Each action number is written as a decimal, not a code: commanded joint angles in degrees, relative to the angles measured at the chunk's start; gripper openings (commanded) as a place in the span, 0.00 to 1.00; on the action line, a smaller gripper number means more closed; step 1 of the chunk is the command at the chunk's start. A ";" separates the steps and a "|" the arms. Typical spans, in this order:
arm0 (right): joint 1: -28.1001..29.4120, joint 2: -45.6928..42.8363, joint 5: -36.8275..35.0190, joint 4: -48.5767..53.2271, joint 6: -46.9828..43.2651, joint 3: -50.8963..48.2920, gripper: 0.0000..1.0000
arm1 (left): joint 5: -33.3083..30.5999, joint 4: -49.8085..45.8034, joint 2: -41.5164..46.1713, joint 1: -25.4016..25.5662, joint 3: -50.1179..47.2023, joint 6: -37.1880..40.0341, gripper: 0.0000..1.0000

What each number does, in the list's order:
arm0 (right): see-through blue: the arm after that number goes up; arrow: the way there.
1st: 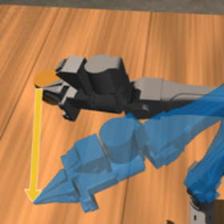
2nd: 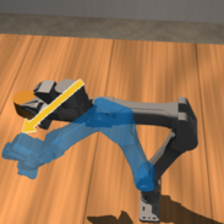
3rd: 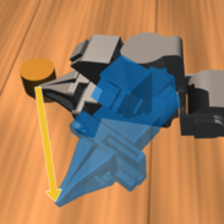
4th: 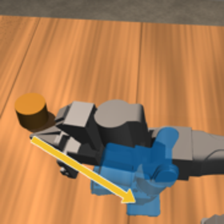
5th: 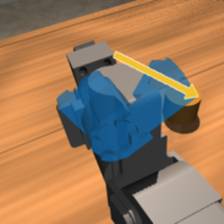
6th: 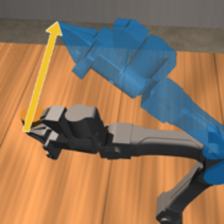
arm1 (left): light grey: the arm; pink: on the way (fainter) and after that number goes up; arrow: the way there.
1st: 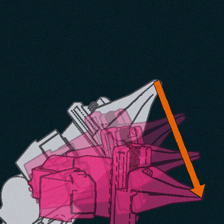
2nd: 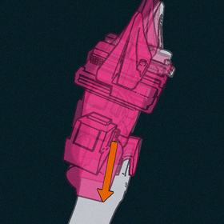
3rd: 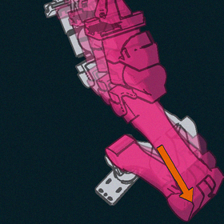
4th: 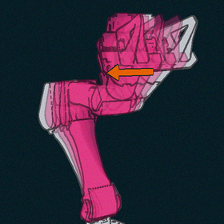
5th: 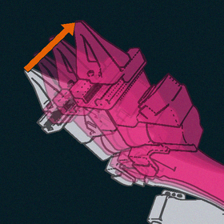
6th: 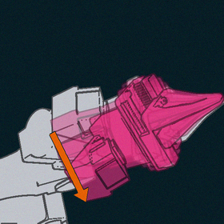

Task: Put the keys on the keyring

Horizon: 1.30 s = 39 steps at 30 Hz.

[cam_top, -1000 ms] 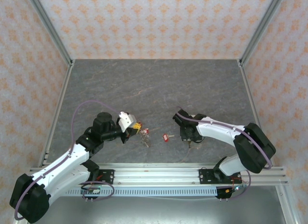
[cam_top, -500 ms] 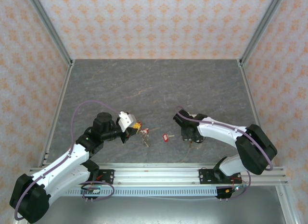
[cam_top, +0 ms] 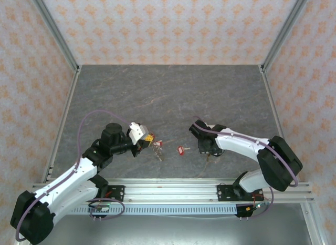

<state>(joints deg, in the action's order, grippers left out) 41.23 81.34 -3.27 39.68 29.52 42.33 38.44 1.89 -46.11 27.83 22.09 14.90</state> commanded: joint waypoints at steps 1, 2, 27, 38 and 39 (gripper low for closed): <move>0.34 0.66 -2.62 1.35 0.27 -0.75 0.18 | -0.39 0.58 1.11 0.58 2.19 0.75 0.00; 0.34 0.60 -2.92 1.34 0.28 -0.75 0.18 | -0.45 0.61 1.06 0.57 2.17 0.71 0.00; -0.87 0.91 -1.15 -0.27 0.06 -1.91 0.14 | -0.52 0.29 0.75 0.57 2.52 0.84 0.00; -0.89 0.25 -1.12 0.22 -0.08 -2.33 0.10 | -0.65 0.13 0.75 0.62 2.44 0.97 0.00; -0.88 0.14 -1.13 0.09 -0.10 -2.39 0.10 | -0.73 0.13 0.76 0.62 2.44 0.93 0.00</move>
<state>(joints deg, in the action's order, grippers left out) 40.69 81.93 -3.42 39.07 29.47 40.60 38.44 1.48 -46.11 28.14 22.46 15.05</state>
